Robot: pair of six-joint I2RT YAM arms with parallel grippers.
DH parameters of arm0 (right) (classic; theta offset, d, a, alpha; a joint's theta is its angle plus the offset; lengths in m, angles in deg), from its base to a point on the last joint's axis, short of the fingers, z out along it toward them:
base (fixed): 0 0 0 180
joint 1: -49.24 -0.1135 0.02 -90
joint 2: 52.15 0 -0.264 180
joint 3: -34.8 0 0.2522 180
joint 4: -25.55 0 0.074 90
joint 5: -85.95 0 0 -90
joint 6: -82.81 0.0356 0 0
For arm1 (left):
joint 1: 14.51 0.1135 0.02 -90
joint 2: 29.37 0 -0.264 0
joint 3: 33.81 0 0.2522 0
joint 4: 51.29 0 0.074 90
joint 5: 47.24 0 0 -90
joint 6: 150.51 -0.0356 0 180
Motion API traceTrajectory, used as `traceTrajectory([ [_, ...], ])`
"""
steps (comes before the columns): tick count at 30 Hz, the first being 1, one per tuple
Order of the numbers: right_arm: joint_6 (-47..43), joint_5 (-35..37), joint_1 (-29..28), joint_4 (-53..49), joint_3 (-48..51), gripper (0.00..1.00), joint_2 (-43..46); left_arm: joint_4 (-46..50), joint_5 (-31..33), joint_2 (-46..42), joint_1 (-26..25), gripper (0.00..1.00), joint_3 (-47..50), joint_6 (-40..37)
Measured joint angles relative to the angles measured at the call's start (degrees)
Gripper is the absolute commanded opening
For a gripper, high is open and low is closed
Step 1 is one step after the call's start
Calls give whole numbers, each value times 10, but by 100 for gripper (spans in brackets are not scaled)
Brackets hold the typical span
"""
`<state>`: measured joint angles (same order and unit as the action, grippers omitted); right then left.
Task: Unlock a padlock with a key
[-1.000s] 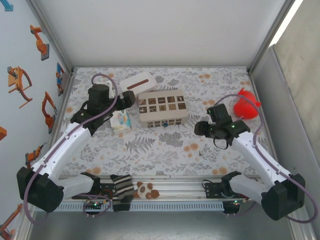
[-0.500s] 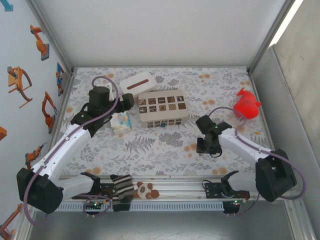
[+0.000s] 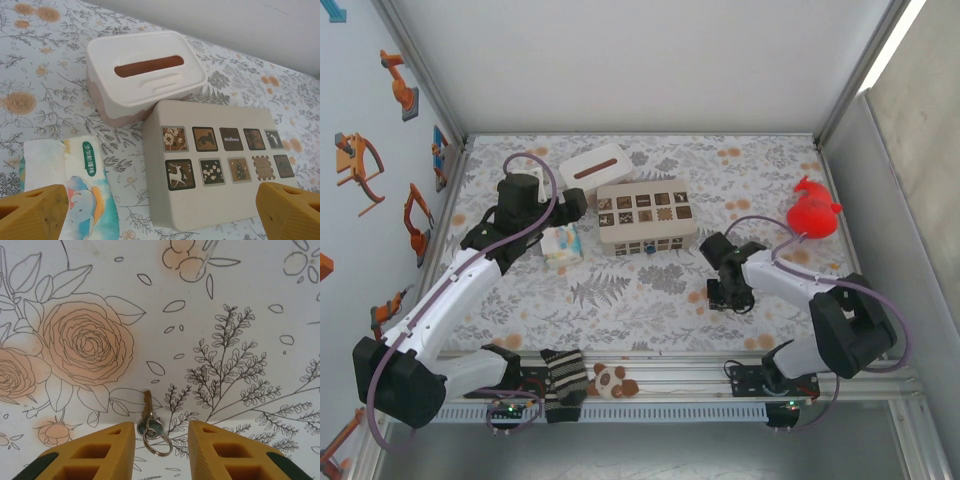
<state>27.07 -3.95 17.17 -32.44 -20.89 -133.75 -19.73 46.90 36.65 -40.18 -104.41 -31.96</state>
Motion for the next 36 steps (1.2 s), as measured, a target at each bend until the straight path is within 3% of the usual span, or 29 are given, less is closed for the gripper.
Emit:
traceTrajectory([
  [15, -9, 0, -1, 11, -2, 23, -22, 2, 6, 0, 2, 96, 0, -2],
  [36, 5, 9, -3, -12, 4, 24, 21, 11, 10, 0, 2, 96, 0, -4],
])
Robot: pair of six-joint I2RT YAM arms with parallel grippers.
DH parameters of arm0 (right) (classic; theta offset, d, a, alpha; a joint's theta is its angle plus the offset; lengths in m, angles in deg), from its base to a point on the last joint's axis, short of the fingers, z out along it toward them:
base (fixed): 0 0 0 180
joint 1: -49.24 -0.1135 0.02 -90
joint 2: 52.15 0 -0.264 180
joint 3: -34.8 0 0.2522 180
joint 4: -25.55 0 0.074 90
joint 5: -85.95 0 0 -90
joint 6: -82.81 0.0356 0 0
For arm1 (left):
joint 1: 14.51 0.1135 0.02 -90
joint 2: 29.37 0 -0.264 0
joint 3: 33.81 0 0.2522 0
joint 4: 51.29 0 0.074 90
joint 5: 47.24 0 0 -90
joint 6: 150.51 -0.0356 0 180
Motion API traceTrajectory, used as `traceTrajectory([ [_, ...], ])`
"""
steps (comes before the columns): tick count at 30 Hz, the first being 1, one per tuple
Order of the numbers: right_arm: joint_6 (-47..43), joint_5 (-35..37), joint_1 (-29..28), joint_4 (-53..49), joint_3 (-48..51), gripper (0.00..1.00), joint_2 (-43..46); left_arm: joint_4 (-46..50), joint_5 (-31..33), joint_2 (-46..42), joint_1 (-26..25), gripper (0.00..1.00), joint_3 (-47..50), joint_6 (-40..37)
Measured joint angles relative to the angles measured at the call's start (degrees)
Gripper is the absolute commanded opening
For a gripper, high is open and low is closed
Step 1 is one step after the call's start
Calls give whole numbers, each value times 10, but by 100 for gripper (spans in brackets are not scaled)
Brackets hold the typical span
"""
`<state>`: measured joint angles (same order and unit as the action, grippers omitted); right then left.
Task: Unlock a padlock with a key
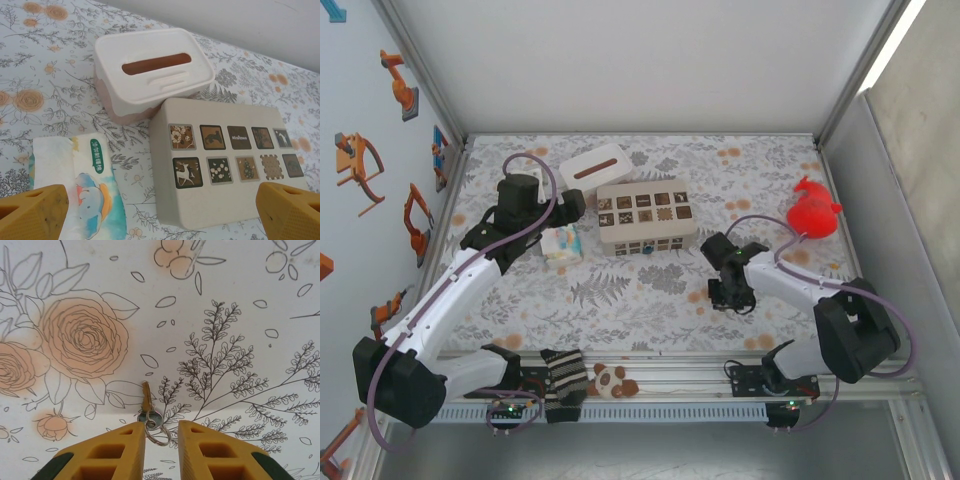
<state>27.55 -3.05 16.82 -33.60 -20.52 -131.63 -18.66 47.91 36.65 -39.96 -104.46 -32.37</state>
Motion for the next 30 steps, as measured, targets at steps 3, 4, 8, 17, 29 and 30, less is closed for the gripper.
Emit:
traceTrajectory([
  [3, 0, 0, 0, 1, 7, 24, -1, 1, 0, 0, 0, 96, 0, 0],
  [4, 0, 0, 0, 2, 9, 24, -3, 1, 0, 0, 0, 96, 0, 0],
  [8, 0, -1, 0, 9, 14, 23, -15, 1, 0, 0, 0, 96, 0, 0],
  [17, 4, -9, 0, 23, 18, 19, -17, 1, 1, 0, 0, 96, 0, 0],
  [29, 8, -7, 0, 27, 18, 0, -12, 5, 5, -2, 0, 96, 0, -2],
  [30, 8, -7, 0, 27, 18, 0, -10, 5, 5, -2, 0, 96, 0, -3],
])
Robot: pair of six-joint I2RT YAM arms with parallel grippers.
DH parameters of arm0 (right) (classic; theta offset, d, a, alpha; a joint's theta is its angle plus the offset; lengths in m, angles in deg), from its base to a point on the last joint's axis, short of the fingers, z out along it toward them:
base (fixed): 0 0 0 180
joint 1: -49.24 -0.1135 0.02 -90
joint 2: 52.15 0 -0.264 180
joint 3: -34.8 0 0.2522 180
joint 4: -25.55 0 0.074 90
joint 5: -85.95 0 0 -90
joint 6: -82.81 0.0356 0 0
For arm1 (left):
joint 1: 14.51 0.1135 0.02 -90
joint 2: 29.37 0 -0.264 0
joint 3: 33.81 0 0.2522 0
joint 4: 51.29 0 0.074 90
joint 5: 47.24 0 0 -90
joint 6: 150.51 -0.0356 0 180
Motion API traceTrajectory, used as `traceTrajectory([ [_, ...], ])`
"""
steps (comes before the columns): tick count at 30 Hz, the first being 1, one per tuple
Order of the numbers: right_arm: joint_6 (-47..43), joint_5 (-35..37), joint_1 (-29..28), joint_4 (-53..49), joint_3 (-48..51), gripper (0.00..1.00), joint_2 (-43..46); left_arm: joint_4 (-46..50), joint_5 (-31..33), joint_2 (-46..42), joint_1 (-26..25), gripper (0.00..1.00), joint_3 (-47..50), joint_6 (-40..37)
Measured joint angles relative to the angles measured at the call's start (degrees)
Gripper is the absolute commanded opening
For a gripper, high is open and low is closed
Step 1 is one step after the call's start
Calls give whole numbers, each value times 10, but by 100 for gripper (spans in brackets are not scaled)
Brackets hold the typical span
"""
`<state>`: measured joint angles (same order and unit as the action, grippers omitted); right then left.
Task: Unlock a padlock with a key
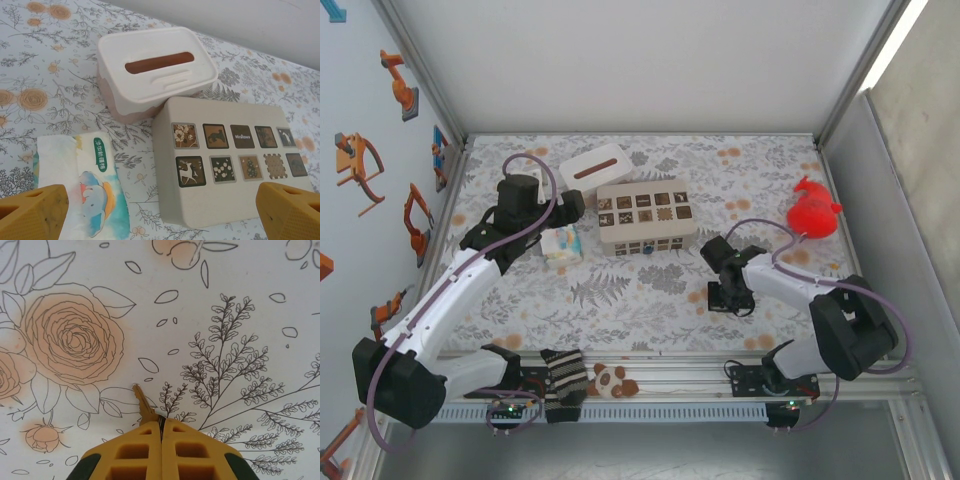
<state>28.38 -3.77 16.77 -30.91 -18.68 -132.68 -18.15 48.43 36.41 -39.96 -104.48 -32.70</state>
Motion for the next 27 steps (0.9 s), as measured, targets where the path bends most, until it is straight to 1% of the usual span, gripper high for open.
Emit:
traceTrajectory([
  [7, -2, 8, 0, 7, 3, 0, 23, 0, 3, -4, 0, 96, -1, -2],
  [13, -12, 8, 0, 43, 4, 0, 116, -1, -26, -5, 0, 96, -2, 6],
  [17, -19, 5, 0, 91, 4, 0, 180, -7, -78, -5, 1, 96, -3, 37],
  [20, -20, 2, 0, 136, 4, 0, 212, -21, -131, 1, 1, 96, -3, 83],
  [21, -20, -1, 0, 154, 4, 0, 220, -31, -151, 6, 2, 99, -3, 104],
  [22, -20, -2, -1, 173, 4, 0, 228, -40, -169, 10, 2, 99, -3, 122],
  [25, -15, -4, -4, 250, 4, 0, 243, -97, -231, 25, 4, 87, 9, 183],
  [27, -9, -5, -8, 305, 4, 0, 245, -142, -269, 37, 4, 83, 20, 223],
])
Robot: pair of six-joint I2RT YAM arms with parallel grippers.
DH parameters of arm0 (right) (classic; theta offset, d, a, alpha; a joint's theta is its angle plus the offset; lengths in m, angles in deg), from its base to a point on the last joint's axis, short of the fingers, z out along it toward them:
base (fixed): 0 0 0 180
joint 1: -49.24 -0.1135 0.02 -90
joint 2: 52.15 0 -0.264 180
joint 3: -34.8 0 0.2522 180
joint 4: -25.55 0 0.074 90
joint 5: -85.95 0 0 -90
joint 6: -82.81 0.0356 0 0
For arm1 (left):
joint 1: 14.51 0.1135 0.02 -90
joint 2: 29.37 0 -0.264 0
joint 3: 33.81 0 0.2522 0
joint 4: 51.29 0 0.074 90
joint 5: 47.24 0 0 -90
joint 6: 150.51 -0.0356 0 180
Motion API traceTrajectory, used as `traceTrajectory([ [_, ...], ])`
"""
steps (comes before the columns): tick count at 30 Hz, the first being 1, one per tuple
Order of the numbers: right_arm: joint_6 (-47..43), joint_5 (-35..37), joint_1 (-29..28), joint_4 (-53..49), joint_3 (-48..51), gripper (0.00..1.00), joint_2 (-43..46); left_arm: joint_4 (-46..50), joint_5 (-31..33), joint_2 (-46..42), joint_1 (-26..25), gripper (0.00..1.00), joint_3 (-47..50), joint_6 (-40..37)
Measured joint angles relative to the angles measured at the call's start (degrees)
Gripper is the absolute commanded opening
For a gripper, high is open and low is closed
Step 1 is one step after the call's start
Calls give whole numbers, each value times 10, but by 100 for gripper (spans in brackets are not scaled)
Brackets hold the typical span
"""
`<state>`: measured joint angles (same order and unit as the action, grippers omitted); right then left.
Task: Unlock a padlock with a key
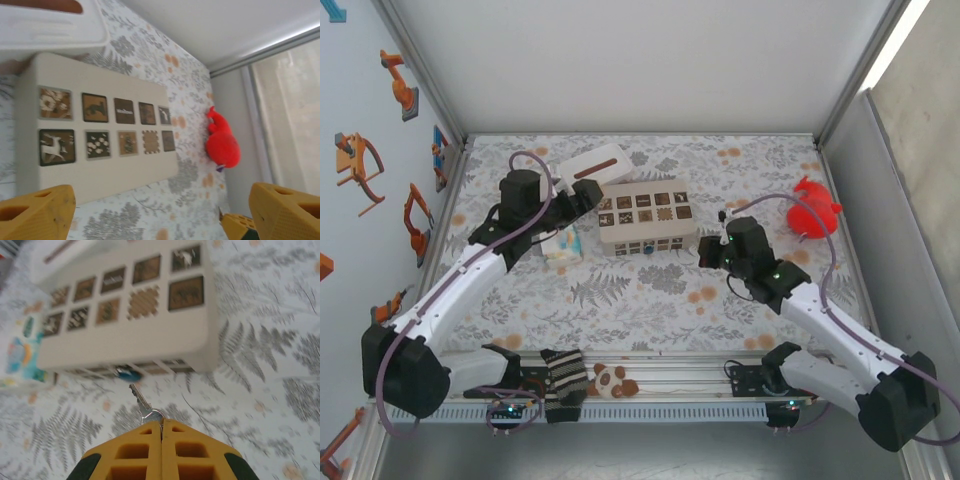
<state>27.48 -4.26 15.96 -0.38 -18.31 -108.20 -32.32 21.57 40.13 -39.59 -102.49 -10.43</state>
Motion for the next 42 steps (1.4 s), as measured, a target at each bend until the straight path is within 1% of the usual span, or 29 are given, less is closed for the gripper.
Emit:
traceTrajectory([
  [2, 3, 1, -5, 58, 0, 0, -5, -42, -32, 16, -2, 82, 5, 36],
  [5, 3, 4, -17, 124, -10, 0, -26, -85, -57, 33, -14, 79, 5, 64],
  [9, 3, 13, -39, 184, -33, 0, -61, -110, -72, 52, -44, 71, -10, 75],
  [13, 3, 18, -60, 222, -48, 0, -81, -131, -79, 79, -69, 67, -34, 78],
  [23, 3, 27, -84, 247, -56, 0, -92, -144, -85, 138, -115, 56, -81, 68],
  [32, 3, 27, -92, 247, -71, 0, -101, -142, -84, 155, -132, 46, -105, 47],
  [42, 3, 27, -94, 247, -82, 0, -109, -139, -84, 163, -136, 18, -110, 30],
])
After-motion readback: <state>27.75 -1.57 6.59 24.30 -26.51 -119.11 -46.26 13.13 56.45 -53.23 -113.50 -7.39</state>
